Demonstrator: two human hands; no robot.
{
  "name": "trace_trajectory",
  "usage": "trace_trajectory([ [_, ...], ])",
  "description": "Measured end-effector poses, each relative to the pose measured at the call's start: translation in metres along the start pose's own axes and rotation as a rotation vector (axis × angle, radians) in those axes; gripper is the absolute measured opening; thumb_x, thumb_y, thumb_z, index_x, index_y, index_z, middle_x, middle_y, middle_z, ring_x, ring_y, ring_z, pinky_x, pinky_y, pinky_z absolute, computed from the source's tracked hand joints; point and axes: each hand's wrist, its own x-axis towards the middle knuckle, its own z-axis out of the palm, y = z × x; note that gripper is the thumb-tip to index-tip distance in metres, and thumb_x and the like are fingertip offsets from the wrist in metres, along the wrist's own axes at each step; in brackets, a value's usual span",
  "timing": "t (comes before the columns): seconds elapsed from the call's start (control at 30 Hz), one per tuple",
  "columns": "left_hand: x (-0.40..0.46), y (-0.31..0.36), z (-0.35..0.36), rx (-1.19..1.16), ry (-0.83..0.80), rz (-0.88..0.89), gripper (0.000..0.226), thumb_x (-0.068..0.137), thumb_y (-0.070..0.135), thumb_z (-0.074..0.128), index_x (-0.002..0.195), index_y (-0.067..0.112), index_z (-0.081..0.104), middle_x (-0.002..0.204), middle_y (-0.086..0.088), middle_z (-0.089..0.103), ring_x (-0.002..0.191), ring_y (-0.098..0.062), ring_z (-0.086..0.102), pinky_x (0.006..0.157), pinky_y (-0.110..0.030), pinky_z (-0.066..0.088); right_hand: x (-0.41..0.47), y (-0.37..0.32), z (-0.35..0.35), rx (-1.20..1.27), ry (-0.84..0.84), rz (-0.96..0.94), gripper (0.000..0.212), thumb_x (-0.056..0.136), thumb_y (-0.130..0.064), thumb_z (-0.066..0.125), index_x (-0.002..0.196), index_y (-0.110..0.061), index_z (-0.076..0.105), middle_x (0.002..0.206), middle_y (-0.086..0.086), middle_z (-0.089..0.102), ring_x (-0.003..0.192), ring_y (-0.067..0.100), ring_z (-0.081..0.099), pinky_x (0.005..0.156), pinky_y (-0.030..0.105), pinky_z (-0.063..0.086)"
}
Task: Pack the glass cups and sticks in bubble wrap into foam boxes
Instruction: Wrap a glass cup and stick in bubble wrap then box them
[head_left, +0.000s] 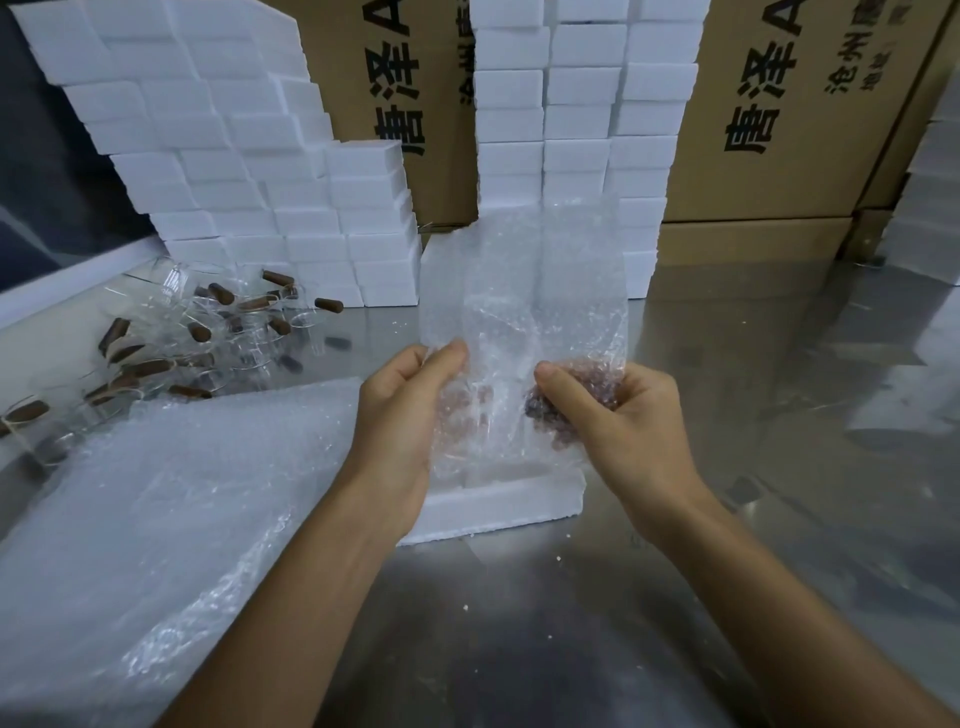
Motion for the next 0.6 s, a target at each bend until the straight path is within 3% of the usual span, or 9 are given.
trace_trajectory([
  [0.17, -0.006, -0.003, -0.007, -0.082, 0.037, 0.017, 0.039, 0.089, 0.037, 0.068, 0.107, 0.002, 0.064, 0.109, -0.017, 0.072, 0.103, -0.032, 0.070, 0.091, -0.053, 0.056, -0.002, 0.001, 0.003, -0.033, -0.033, -0.027, 0.029, 0.094, -0.023, 0.067, 0.066, -0.016, 0.073, 0.061, -0.001, 0.070, 0.056, 0.010, 0.064, 0.052, 0.020, 0.049],
  [0.37, -0.005, -0.003, -0.016, -0.192, 0.081, 0.007, 0.021, 0.088, 0.032, 0.065, 0.097, 0.014, 0.065, 0.108, -0.009, 0.073, 0.109, -0.030, 0.068, 0.088, -0.046, 0.058, -0.005, 0.004, 0.008, -0.034, 0.007, -0.065, 0.035, 0.096, -0.018, 0.066, 0.061, -0.013, 0.068, 0.054, -0.005, 0.064, 0.048, 0.006, 0.056, 0.050, 0.017, 0.045],
  [0.5, -0.012, -0.005, -0.006, -0.174, 0.070, 0.068, 0.054, 0.081, 0.057, 0.070, 0.120, 0.021, 0.065, 0.119, -0.002, 0.072, 0.109, -0.024, 0.068, 0.097, -0.053, 0.051, -0.006, 0.005, 0.010, -0.017, 0.028, -0.069, 0.036, 0.095, -0.021, 0.067, 0.062, -0.006, 0.069, 0.056, 0.000, 0.066, 0.050, 0.009, 0.056, 0.052, 0.020, 0.044],
  [0.6, -0.016, -0.004, -0.003, -0.145, 0.012, 0.096, 0.074, 0.069, 0.061, 0.072, 0.130, 0.020, 0.061, 0.125, -0.001, 0.069, 0.117, -0.023, 0.064, 0.105, -0.050, 0.044, -0.007, 0.006, 0.011, -0.010, 0.040, -0.093, 0.038, 0.094, -0.021, 0.068, 0.061, -0.003, 0.067, 0.054, 0.004, 0.064, 0.049, 0.010, 0.056, 0.050, 0.021, 0.045],
])
